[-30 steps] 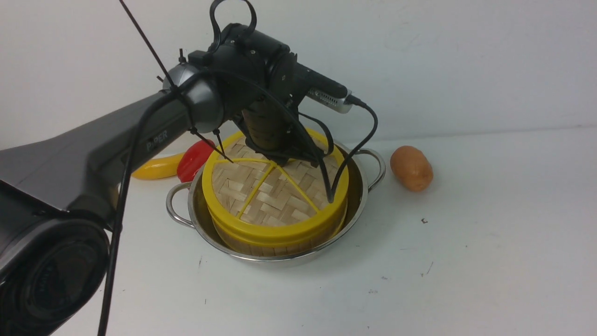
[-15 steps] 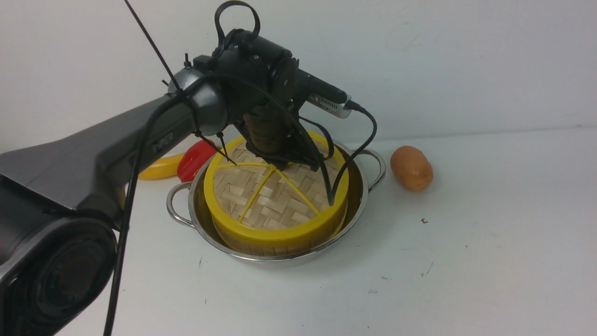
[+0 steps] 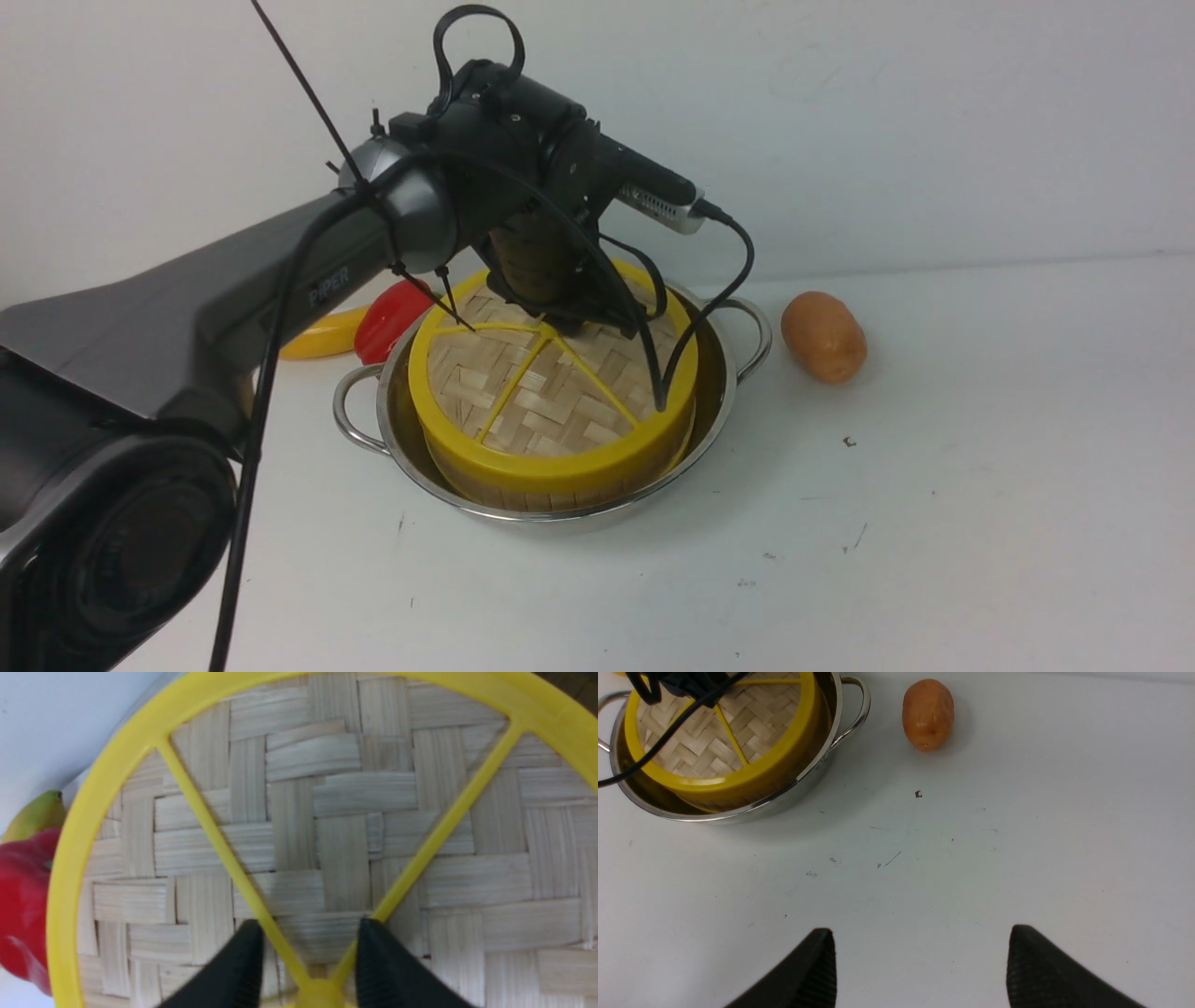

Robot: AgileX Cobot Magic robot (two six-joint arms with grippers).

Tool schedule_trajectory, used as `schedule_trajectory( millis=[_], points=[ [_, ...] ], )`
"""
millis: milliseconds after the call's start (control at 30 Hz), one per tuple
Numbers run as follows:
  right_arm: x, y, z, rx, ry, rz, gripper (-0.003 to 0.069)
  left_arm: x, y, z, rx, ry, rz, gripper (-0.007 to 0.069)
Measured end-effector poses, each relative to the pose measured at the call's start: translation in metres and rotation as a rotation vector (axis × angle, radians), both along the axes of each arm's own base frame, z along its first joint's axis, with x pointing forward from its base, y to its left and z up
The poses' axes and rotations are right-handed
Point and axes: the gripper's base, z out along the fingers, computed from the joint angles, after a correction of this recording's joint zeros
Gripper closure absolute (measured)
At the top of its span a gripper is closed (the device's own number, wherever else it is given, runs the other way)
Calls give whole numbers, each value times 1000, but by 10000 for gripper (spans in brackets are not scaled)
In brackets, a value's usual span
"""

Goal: Place the steamer in the pot on the white table, and put the lid on the steamer.
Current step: 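Place the yellow bamboo steamer lid onto the steamer in the pot with the left gripper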

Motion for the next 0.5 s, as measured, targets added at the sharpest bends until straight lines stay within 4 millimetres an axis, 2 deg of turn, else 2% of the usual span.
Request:
schedule_trajectory(
  millis=[33,67,100,200,333,400,433,500],
  points=[
    [0,0,0,0,0,0,185,0,0,0,3,-4,-1,296],
    [0,0,0,0,0,0,185,0,0,0,4,-4,-2,296],
    [0,0,0,0,0,0,185,1,1,0,11,-8,-3,243],
    [0,0,0,0,0,0,185,1,1,1,17,-13,-4,181],
    [0,0,0,0,0,0,185,2,2,6,14,-23,-2,139],
    [0,0,0,0,0,0,185,-2,4,17,9,-31,3,131],
    [0,0,0,-1,0,1,185,-8,7,35,-5,-49,8,138],
    [0,0,0,-4,-1,4,185,-17,11,57,-27,-68,16,177]
  ],
)
